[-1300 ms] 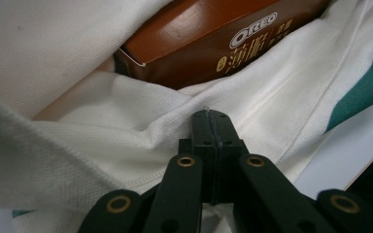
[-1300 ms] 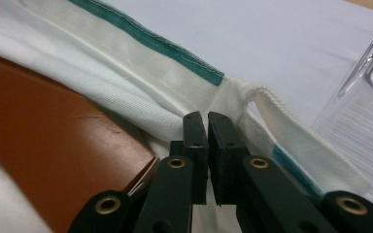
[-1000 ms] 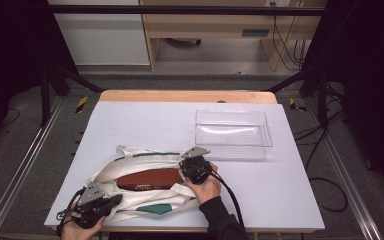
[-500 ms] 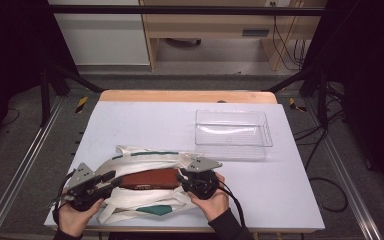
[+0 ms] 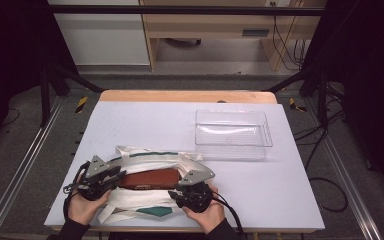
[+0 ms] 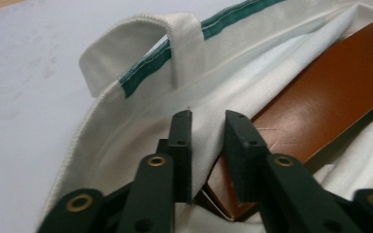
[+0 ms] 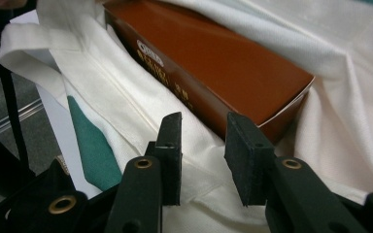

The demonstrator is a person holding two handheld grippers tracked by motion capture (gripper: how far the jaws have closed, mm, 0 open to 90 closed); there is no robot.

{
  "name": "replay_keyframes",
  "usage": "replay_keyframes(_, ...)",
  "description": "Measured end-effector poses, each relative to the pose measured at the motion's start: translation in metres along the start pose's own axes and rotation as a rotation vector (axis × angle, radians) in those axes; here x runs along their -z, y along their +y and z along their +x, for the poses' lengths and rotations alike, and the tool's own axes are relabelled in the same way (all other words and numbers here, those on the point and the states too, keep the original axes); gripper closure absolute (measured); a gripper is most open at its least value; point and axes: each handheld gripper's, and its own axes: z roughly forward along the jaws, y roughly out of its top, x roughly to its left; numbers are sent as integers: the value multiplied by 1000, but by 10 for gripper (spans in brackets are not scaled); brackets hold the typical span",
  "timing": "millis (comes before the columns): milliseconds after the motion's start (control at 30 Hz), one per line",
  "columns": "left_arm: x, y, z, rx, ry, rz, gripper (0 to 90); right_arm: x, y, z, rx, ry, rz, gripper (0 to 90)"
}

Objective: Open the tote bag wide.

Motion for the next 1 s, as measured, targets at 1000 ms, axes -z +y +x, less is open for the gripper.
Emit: replay_keyframes(1000,-41,-2,33,202,26,-30,829,-9,-30,7,27,-35,8,816)
